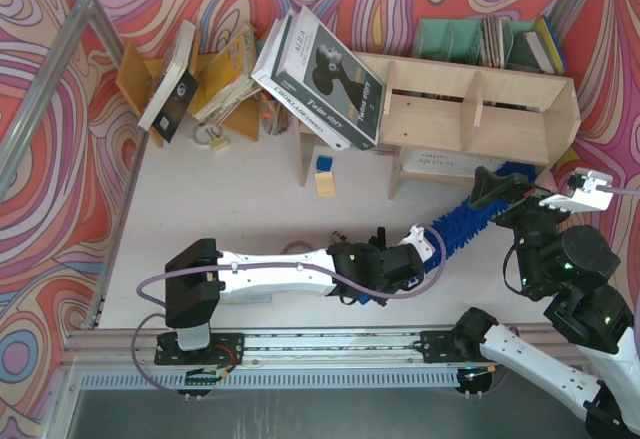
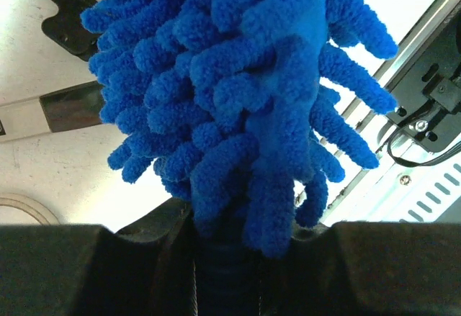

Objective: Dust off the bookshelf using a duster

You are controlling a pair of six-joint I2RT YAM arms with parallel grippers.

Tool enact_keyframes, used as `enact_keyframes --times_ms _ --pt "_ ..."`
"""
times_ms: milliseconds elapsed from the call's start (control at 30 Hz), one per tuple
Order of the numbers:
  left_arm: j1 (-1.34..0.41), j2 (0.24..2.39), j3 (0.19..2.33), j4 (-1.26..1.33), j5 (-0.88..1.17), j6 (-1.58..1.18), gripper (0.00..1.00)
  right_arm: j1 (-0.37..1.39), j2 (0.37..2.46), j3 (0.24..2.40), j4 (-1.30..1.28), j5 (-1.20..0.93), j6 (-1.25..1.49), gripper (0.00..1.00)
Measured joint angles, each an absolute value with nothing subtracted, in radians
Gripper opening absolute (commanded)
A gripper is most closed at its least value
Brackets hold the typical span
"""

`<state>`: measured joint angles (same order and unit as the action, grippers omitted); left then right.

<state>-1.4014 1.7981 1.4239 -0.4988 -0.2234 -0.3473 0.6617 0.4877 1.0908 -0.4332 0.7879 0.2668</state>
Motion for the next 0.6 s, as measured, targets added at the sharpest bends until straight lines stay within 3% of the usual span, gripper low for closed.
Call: enact_keyframes --times_ms 267,600 --pt "-1.408 1.773 1.397 -0.491 -0.246 -0.335 0.0 0.662 0.486 1.091 -0.433 0.788 0.267 0.99" --pt "-1.406 1.541 1.212 -0.458 -0.36 -0.352 0.0 0.662 0.485 1.091 -0.434 0.788 0.27 0.99"
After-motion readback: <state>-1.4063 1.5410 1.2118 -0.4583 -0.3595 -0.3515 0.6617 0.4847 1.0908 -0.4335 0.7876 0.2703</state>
